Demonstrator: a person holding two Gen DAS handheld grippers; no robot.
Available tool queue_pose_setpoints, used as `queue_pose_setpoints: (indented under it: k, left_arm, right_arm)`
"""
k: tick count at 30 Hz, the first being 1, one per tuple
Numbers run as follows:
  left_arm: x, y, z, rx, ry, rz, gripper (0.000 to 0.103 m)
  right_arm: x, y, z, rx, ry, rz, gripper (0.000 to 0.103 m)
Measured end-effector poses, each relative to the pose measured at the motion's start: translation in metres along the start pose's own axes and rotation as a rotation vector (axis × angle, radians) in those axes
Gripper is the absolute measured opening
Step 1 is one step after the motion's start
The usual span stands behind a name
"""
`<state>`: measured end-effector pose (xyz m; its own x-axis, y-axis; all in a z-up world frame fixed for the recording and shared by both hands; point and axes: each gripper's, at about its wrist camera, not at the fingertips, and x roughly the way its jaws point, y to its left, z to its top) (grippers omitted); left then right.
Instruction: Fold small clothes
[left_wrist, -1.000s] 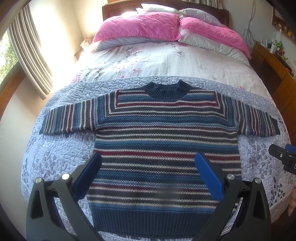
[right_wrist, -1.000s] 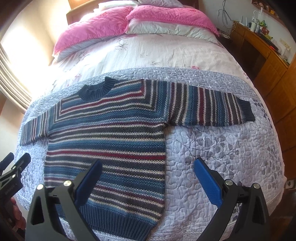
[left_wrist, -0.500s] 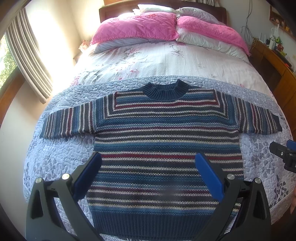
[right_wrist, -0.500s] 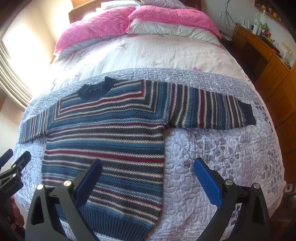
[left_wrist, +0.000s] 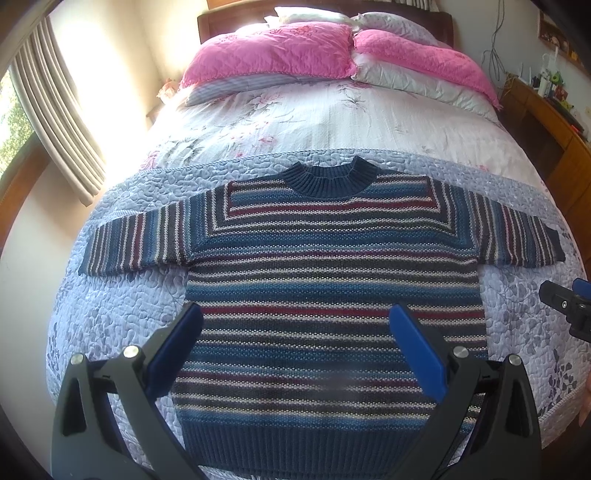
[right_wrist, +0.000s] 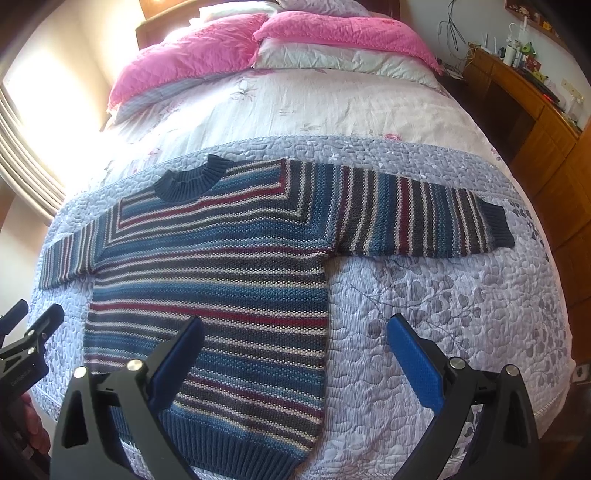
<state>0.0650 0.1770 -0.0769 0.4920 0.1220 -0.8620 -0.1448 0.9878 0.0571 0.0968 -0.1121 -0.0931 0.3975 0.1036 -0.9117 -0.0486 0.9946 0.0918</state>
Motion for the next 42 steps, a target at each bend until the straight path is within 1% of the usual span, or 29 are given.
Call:
queue_pose_setpoints:
  k: [11,19,22,24,25,27,30,32,35,37,40,42]
  left_arm:
    - [0.005,-0.005,0.005,0.006,0.003,0.003,0.1]
    - [0.01,-0.016,0.009,0.016,0.007,0.001,0.1]
    - [0.017,-0.023,0.011,0.019,0.012,0.007,0.1]
    - [0.027,-0.03,0.014,0.019,0.014,0.027,0.1]
    - [0.034,-0.034,0.016,0.013,0.013,0.045,0.1]
    - [0.05,-0.046,0.025,-0.009,0.013,0.061,0.1]
    - [0.071,-0.071,0.043,-0.029,0.01,0.045,0.1]
    - [0.085,-0.096,0.055,0.001,-0.005,0.042,0.1]
    - [0.107,-0.132,0.07,0.047,-0.003,0.032,0.1]
    - [0.119,-0.15,0.078,0.047,-0.001,0.017,0.1]
    - [0.136,-0.169,0.086,0.04,0.028,-0.008,0.1]
    - [0.143,-0.177,0.088,0.042,0.033,-0.005,0.1]
  right_arm:
    - [0.005,-0.008,0.004,0.014,-0.002,0.008,0.099]
    - [0.012,-0.016,0.006,0.013,0.001,0.012,0.099]
    - [0.019,-0.023,0.007,0.01,0.001,0.027,0.099]
    - [0.03,-0.033,0.01,-0.006,-0.006,0.04,0.099]
    - [0.038,-0.042,0.012,-0.013,-0.008,0.05,0.099]
    - [0.056,-0.069,0.02,-0.008,0.015,0.04,0.099]
    - [0.084,-0.131,0.043,0.065,0.034,0.034,0.099]
    - [0.1,-0.174,0.059,0.105,0.044,-0.002,0.099]
    - [0.12,-0.237,0.081,0.16,0.031,-0.055,0.099]
    - [0.133,-0.273,0.092,0.18,0.049,-0.08,0.099]
    - [0.15,-0.323,0.103,0.199,0.091,-0.079,0.099]
    - [0.159,-0.351,0.108,0.203,0.116,-0.108,0.097]
